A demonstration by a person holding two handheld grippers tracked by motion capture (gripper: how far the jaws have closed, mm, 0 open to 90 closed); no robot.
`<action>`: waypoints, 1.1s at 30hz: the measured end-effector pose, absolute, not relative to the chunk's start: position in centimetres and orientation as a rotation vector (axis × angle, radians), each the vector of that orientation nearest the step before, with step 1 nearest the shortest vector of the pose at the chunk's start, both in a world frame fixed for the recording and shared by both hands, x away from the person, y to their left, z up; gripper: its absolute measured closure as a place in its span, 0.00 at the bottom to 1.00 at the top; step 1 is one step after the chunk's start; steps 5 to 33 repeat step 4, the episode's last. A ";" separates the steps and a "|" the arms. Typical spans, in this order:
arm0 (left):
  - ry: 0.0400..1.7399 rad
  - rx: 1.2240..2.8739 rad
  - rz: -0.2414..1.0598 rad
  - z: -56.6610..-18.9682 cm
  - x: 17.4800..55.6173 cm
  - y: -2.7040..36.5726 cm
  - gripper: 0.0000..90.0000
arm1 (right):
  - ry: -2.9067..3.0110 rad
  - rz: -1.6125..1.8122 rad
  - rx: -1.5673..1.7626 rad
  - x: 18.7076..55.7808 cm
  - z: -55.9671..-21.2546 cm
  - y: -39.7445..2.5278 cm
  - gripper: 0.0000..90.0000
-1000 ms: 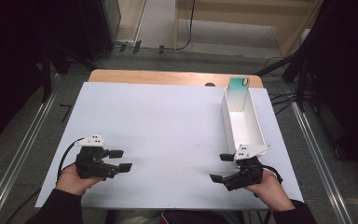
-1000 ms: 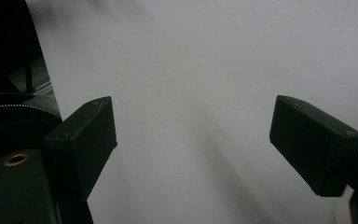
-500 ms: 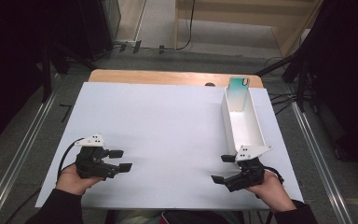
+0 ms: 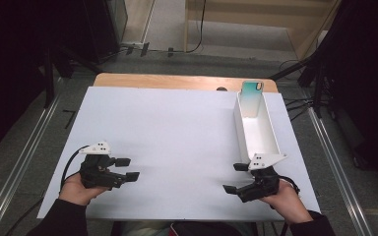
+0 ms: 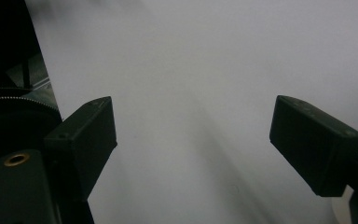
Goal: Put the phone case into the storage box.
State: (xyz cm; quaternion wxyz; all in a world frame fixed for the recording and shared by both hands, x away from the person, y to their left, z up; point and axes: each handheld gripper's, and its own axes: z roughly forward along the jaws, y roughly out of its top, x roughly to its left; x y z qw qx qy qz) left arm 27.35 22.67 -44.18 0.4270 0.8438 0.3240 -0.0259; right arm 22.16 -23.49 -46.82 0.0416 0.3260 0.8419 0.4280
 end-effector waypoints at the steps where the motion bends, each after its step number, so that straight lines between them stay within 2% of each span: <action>1: 0.810 2.108 -0.064 -44.2 27.4 22.7 0.33 | 2.578 1.310 0.993 22.2 -46.8 -23.5 0.15; 33: 0.808 2.109 -0.064 -44.2 27.4 22.7 0.33 | 2.582 1.303 0.990 22.2 -46.8 -23.4 0.15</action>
